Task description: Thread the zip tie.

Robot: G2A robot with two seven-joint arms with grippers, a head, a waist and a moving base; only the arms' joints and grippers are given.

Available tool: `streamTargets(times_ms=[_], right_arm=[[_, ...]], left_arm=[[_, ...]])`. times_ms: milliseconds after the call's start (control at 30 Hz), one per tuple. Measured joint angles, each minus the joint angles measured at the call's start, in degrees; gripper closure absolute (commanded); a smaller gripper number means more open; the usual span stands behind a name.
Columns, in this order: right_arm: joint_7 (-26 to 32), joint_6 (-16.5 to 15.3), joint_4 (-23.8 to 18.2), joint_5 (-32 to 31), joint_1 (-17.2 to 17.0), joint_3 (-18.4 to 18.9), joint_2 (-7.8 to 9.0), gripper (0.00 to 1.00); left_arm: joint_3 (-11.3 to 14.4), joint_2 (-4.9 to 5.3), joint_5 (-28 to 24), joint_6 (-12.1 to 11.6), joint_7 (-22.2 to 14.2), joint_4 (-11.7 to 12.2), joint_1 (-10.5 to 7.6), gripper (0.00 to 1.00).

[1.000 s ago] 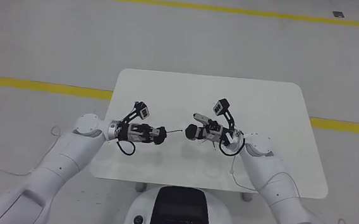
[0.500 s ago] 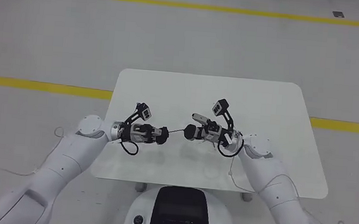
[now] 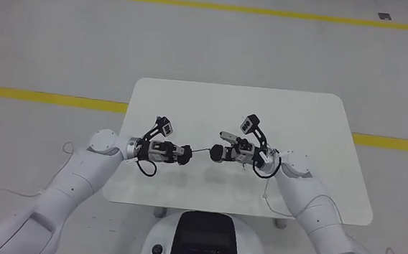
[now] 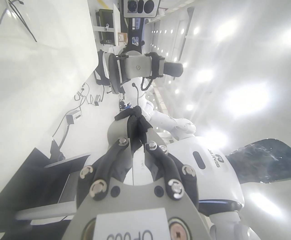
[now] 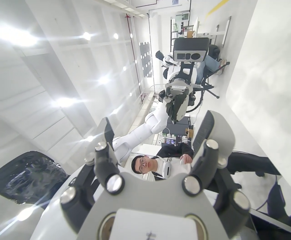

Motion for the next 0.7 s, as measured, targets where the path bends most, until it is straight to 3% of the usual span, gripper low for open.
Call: streamTargets(times_ms=[700], right_arm=[[1.75, -0.52, 3.84, -0.09, 2.14, -2.48, 0.07, 0.75]], left_arm=[[0.46, 0.32, 0.24, 0.00, 0.00, -0.60, -0.19, 1.00]])
